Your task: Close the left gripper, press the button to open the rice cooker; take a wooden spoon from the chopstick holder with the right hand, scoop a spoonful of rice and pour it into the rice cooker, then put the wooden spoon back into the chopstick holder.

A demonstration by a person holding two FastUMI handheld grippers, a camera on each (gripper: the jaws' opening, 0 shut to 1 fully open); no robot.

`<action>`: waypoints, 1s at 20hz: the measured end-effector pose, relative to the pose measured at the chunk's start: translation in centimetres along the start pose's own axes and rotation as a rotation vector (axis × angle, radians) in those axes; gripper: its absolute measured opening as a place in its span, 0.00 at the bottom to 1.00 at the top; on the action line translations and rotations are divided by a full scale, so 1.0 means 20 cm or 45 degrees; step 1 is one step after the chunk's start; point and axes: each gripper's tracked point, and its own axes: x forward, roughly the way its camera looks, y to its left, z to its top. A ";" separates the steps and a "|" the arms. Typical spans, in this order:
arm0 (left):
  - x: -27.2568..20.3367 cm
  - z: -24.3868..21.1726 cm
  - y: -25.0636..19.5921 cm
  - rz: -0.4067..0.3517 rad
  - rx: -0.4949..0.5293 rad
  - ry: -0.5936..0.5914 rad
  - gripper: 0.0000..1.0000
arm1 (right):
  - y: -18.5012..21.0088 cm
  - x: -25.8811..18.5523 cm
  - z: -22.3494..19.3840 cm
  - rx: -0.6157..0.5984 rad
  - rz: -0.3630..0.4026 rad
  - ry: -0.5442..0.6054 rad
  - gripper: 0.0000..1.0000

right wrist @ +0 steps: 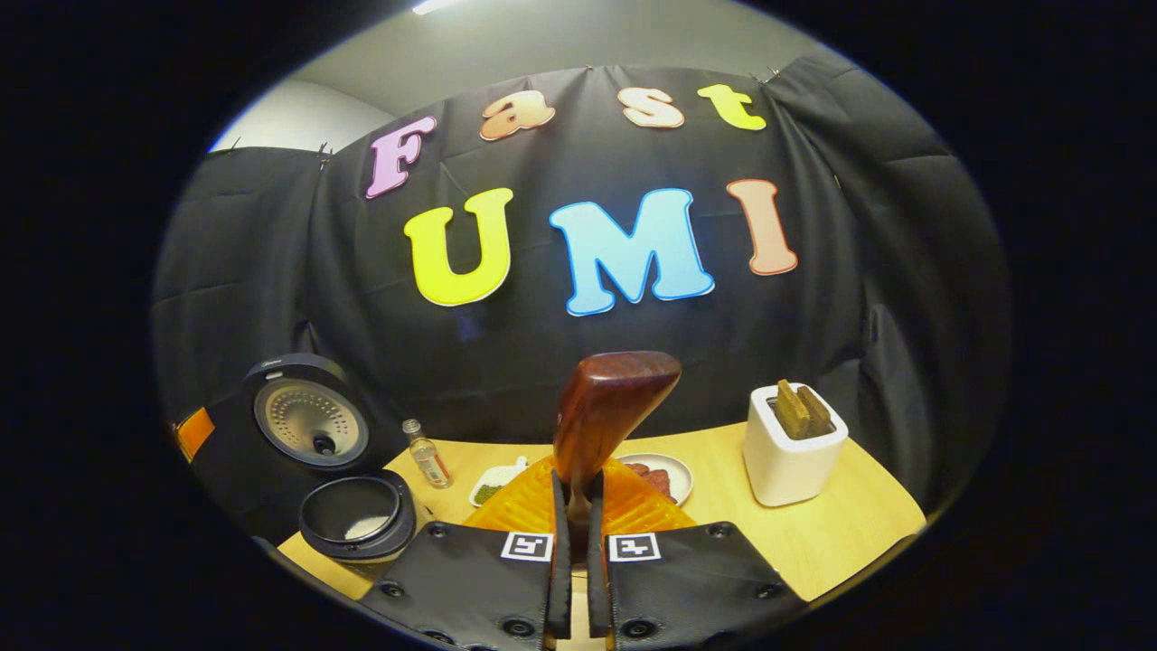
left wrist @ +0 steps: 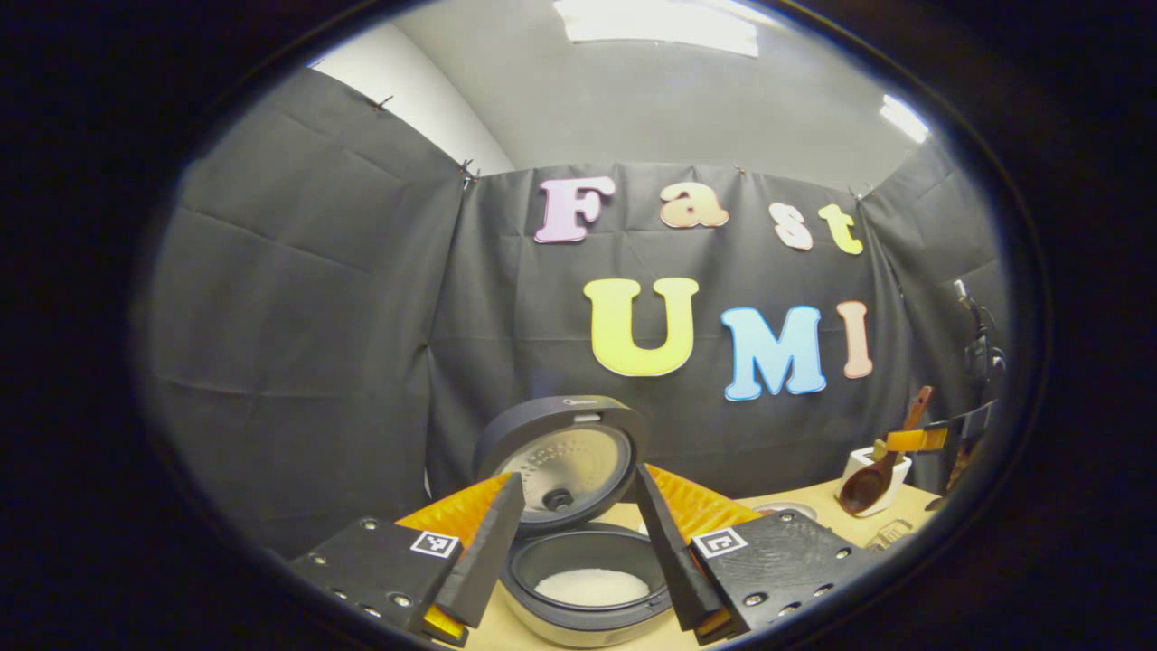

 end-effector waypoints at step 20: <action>0.02 0.01 -0.42 -0.154 -0.002 0.018 0.78 | -0.66 -0.23 -0.37 0.004 -0.276 0.199 0.08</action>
